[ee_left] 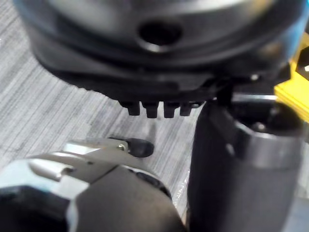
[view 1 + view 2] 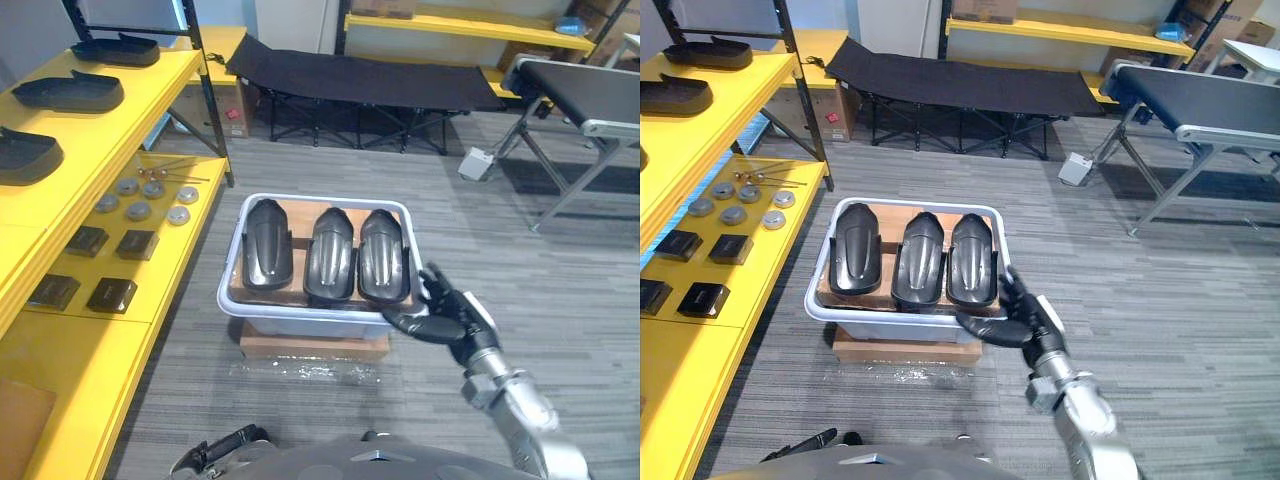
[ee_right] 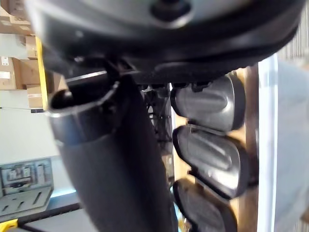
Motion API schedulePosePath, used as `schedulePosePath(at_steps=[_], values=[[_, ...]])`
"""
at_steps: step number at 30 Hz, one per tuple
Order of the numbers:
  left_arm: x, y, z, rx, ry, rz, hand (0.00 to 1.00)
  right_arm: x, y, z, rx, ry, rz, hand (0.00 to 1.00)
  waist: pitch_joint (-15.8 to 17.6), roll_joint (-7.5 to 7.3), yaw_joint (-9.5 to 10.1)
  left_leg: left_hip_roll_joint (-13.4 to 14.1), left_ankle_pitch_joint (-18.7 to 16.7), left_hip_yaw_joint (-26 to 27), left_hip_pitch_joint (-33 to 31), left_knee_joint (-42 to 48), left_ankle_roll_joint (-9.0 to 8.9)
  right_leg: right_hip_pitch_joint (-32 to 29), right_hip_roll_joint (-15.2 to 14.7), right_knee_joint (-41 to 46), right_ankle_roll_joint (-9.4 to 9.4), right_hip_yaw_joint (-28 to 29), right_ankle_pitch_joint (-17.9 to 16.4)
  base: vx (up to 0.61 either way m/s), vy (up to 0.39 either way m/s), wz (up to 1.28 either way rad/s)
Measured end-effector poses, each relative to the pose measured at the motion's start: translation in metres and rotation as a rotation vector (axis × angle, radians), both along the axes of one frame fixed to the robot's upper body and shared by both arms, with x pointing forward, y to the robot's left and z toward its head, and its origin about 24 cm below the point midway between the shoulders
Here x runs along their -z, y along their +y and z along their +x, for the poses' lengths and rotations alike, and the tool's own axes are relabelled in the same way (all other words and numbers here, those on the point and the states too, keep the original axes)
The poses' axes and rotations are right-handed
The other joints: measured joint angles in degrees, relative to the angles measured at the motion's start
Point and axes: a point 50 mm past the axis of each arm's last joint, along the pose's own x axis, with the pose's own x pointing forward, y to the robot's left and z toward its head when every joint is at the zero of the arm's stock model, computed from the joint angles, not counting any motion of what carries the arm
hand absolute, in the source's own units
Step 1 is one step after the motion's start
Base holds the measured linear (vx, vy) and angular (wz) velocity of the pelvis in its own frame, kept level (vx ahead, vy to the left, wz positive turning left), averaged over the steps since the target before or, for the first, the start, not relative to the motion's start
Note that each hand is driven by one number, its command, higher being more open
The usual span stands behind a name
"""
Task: Walk over and take three plastic housings, then place them on the shelf
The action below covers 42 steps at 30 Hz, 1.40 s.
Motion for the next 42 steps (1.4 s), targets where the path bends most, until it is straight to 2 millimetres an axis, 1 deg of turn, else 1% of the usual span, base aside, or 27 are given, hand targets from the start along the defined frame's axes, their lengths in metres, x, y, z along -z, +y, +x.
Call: schedulePosePath(at_steps=[2,4,5,7,8,10,12,13,14,15,16,18,19,20,21,23,24,25,26,28,29,30,32,34,35,36,42], values=[[-0.001,0.0,0.003,0.009,-0.025,0.008,1.0,0.006,-0.008,0.008,0.073,0.036,0.012,1.0,0.37,-0.47,0.0,0.21,-0.47,-0.06,-0.64,0.88,-0.16,-0.28,0.09,-0.03,-0.1,0.03,-0.07,-0.02,0.0,-0.01],[-0.004,0.002,0.014,0.012,-0.08,0.022,1.0,0.01,-0.014,0.018,0.153,0.051,0.032,1.0,2.06,-1.26,0.05,0.96,-2.2,-0.32,-4.68,5.32,-0.19,-2.32,0.17,0.08,-0.27,0.14,-0.06,-0.06,-0.014,0.03],[-0.009,0.003,0.03,0.022,-0.14,0.032,1.0,0.005,-0.017,0.028,0.193,0.03,0.031,1.0,4.32,-1.32,0.13,1.78,-3.64,-1.07,-8.32,9.77,-0.13,-3.67,0.59,0.04,-0.76,0.01,0.45,-0.09,-0.042,0.1],[-0.02,0.005,0.055,0.021,-0.256,0.05,1.0,-0.008,-0.018,0.045,0.246,-0.037,0.017,1.0,8.18,-1.63,0.72,3.72,-5.9,-2.36,-14.43,16.84,-0.26,-5.86,1.99,-0.11,-1.04,-0.19,2.07,-0.09,-0.049,0.05],[-0.028,0.006,0.073,0.015,-0.328,0.059,1.0,-0.02,-0.019,0.056,0.282,-0.099,0.021,1.0,10.9,-1.74,1.74,5.13,-6.83,-3.08,-17.53,20.25,-0.46,-7.12,3.15,-0.37,-1.5,-0.25,2.87,-0.1,-0.039,0.02],[-0.042,0.012,0.094,0.011,-0.42,0.084,1.0,-0.036,-0.017,0.073,0.344,-0.193,0.053,1.0,15.03,-3.35,2.54,6.26,-7.38,-4.65,-20.19,22.75,-0.53,-7.53,4.41,-1.19,-1.94,-1.22,3.78,-0.1,-0.037,0.13],[-0.053,0.016,0.113,0.025,-0.483,0.106,1.0,-0.056,-0.02,0.088,0.444,-0.309,0.067,1.0,17.35,-4.59,4.17,6.78,-7.63,-5.52,-22.88,23.99,-0.57,-9.29,4.91,-1.03,-2.07,-1.61,4.15,-0.07,-0.015,0.13],[-0.056,0.014,0.118,0.026,-0.504,0.103,1.0,-0.07,-0.023,0.096,0.489,-0.374,0.071,1.0,17.82,-4.57,4.93,6.78,-7.85,-5.79,-24.33,24.8,-0.3,-10.28,4.92,-1.02,-2.11,-1.7,4.44,-0.03,0.022,0.06],[-0.056,0.014,0.12,0.024,-0.506,0.1,1.0,-0.076,-0.024,0.101,0.505,-0.402,0.076,1.0,17.88,-4.48,5.12,6.73,-7.96,-5.91,-24.95,25.22,-0.18,-10.63,4.9,-1.01,-2.12,-1.73,4.52,0.01,0.041,0.09],[-0.056,0.012,0.121,0.012,-0.509,0.091,1.0,-0.09,-0.025,0.113,0.53,-0.446,0.079,1.0,18.15,-4.05,5.4,6.67,-8.21,-6.33,-26.08,26.4,0.08,-11.0,4.88,-0.98,-2.09,-1.87,4.56,0.03,0.051,0.11],[-0.056,0.011,0.122,0.015,-0.511,0.088,1.0,-0.096,-0.027,0.119,0.54,-0.463,0.074,1.0,18.42,-3.65,5.61,6.66,-8.44,-6.63,-26.55,27.03,0.31,-11.01,4.89,-0.94,-2.09,-2.02,4.56,0.02,0.054,0.17],[-0.055,0.003,0.125,0.018,-0.514,0.067,1.0,-0.12,-0.043,0.138,0.581,-0.502,0.029,1.0,19.46,-1.64,6.51,6.58,-9.48,-8.34,-29.23,30.01,0.75,-11.85,4.96,-0.4,-2.08,-2.97,4.56,-0.01,0.063,0.22],[-0.054,0.001,0.125,0.016,-0.514,0.061,1.0,-0.126,-0.048,0.142,0.595,-0.508,0.017,1.0,19.69,-1.13,6.7,6.58,-9.62,-8.71,-30.17,30.62,0.92,-12.56,4.96,0.19,-2.09,-3.01,4.54,-0.03,0.095,0.23],[-0.054,-0.003,0.131,0.01,-0.522,0.048,1.0,-0.135,-0.058,0.148,0.632,-0.512,-0.01,1.0,20.22,-0.05,7.49,6.51,-9.79,-9.38,-31.78,31.63,1.16,-13.83,4.94,1.17,-2.14,-3.03,4.46,-0.04,0.101,0.17],[-0.055,-0.007,0.137,-0.004,-0.537,0.031,1.0,-0.139,-0.066,0.151,0.669,-0.501,-0.027,1.0,20.61,0.61,8.42,6.4,-9.86,-9.81,-32.95,32.3,1.28,-14.79,4.86,1.82,-2.15,-3.07,4.41,-0.03,0.078,0.14],[-0.055,-0.01,0.142,-0.009,-0.547,0.018,1.0,-0.137,-0.071,0.156,0.721,-0.464,-0.025,1.0,20.87,1.02,9.26,5.98,-9.96,-10.34,-33.74,33.02,1.47,-15.65,4.41,3.35,-1.74,-3.11,3.35,-0.03,0.048,0.15],[-0.055,-0.013,0.143,-0.013,-0.549,0.011,1.0,-0.133,-0.073,0.158,0.748,-0.437,-0.027,1.0,20.89,1.51,9.44,5.79,-10.09,-11.02,-34.24,33.64,1.67,-16.07,4.24,4.6,-1.82,-3.38,2.76,-0.03,0.037,0.21],[-0.054,-0.013,0.143,-0.012,-0.55,0.01,1.0,-0.131,-0.074,0.158,0.76,-0.424,-0.028,1.0,20.92,1.57,9.49,5.57,-10.09,-11.28,-34.35,33.69,1.68,-16.25,3.99,5.22,-1.6,-3.55,2.32,-0.03,0.031,0.27],[-0.054,-0.014,0.143,-0.015,-0.551,0.004,1.0,-0.127,-0.078,0.158,0.782,-0.395,-0.037,1.0,21.02,1.74,9.49,5.1,-10.02,-11.91,-34.44,33.63,1.78,-16.3,3.59,5.98,-1.53,-4.21,1.88,-0.03,0.027,0.29],[-0.053,-0.018,0.143,-0.026,-0.554,-0.011,1.0,-0.126,-0.088,0.157,0.817,-0.364,-0.062,1.0,21.33,2.52,9.72,4.59,-10.03,-12.33,-34.62,33.56,1.81,-16.64,3.03,7.28,-1.4,-4.64,1.16,-0.04,0.028,0.21],[-0.053,-0.02,0.145,-0.024,-0.556,-0.019,1.0,-0.132,-0.099,0.155,0.841,-0.354,-0.082,1.0,21.35,3.28,10.0,4.01,-9.98,-12.47,-35.27,33.31,1.86,-17.64,2.45,8.12,-1.16,-4.69,0.95,-0.05,0.033,0.08],[-0.052,-0.023,0.147,-0.023,-0.558,-0.029,1.0,-0.135,-0.105,0.154,0.854,-0.355,-0.097,1.0,21.52,3.75,10.14,3.75,-9.81,-12.52,-35.51,33.06,1.94,-18.11,2.18,8.52,-1.15,-4.66,0.93,-0.06,0.057,0.09],[-0.05,-0.032,0.15,-0.021,-0.552,-0.065,1.0,-0.147,-0.125,0.151,0.903,-0.339,-0.137,1.0,21.87,5.67,10.43,2.75,-8.46,-12.53,-35.99,31.72,2.59,-19.4,1.07,9.22,-0.97,-4.71,0.97,-0.04,0.044,0.09],[-0.047,-0.036,0.148,-0.027,-0.543,-0.089,1.0,-0.15,-0.133,0.15,0.924,-0.296,-0.149,1.0,22.0,7.12,10.69,2.07,-7.57,-12.44,-36.0,31.31,2.97,-20.2,0.44,10.21,-0.87,-4.69,0.83,-0.01,0.016,0.06],[-0.046,-0.038,0.147,-0.026,-0.541,-0.094,1.0,-0.15,-0.135,0.15,0.931,-0.281,-0.152,1.0,22.05,7.56,10.82,1.99,-7.39,-12.47,-36.0,31.29,3.01,-20.29,0.3,10.52,-0.77,-4.71,0.69,0.0,0.02,0.07],[-0.045,-0.043,0.147,-0.039,-0.539,-0.119,1.0,-0.148,-0.137,0.151,0.939,-0.239,-0.151,1.0,22.09,8.45,11.09,1.89,-7.15,-12.49,-35.99,31.13,3.05,-20.71,0.02,11.46,-0.71,-4.75,0.23,-0.01,0.01,0.05],[-0.042,-0.049,0.144,-0.055,-0.533,-0.165,1.0,-0.136,-0.136,0.153,0.92,-0.1,-0.159,1.0,21.97,9.73,11.16,1.09,-5.6,-13.0,-35.96,29.21,2.81,-22.8,-1.21,15.27,-0.88,-5.4,-1.8,-0.01,-0.022,0.09]])
